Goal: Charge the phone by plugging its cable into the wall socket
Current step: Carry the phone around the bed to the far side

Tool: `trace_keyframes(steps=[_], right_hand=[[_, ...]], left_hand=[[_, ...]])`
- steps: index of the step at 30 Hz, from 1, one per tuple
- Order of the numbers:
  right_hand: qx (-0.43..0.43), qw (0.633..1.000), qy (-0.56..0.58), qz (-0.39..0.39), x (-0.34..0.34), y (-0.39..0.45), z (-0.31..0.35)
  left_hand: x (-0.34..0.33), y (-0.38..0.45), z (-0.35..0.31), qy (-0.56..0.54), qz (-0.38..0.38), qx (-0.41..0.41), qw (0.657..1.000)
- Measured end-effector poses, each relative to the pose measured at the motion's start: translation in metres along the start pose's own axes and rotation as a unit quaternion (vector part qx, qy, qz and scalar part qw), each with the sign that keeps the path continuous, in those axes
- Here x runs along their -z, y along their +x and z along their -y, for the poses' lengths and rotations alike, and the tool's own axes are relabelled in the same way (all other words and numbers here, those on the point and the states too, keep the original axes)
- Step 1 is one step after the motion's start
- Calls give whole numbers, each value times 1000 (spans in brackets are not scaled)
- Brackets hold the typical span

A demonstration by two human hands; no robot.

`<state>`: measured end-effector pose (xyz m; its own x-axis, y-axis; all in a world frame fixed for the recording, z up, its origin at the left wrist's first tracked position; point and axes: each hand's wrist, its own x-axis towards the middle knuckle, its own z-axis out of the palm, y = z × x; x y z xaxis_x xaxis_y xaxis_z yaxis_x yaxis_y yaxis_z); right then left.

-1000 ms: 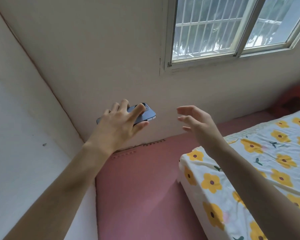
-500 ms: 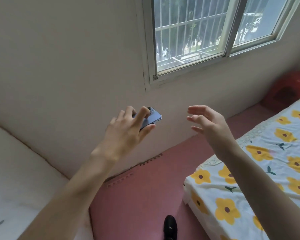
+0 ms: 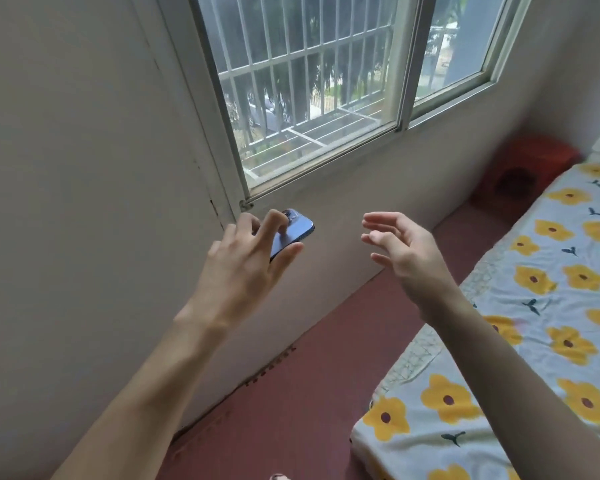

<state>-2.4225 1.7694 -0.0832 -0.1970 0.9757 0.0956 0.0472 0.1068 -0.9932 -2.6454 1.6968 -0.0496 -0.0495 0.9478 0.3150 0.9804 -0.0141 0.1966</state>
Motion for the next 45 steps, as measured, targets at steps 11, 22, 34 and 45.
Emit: trace_keyframes(steps=[11,22,34,45], right_hand=[[-9,999,-4,-50,43,118,-23],[17,972,-16,-233,78,231,-17],[-50,899,-59,-432,196,264,-57],[-67,876,-52,-475,380,383,-97]], left_hand=[[-73,171,-1,-99,7,-83,992],[-131,358,-45,-204,21,-236,950],[-216,473,-174,-230,68,-365,899],[-304,612,-342,-190,93,-408,888]])
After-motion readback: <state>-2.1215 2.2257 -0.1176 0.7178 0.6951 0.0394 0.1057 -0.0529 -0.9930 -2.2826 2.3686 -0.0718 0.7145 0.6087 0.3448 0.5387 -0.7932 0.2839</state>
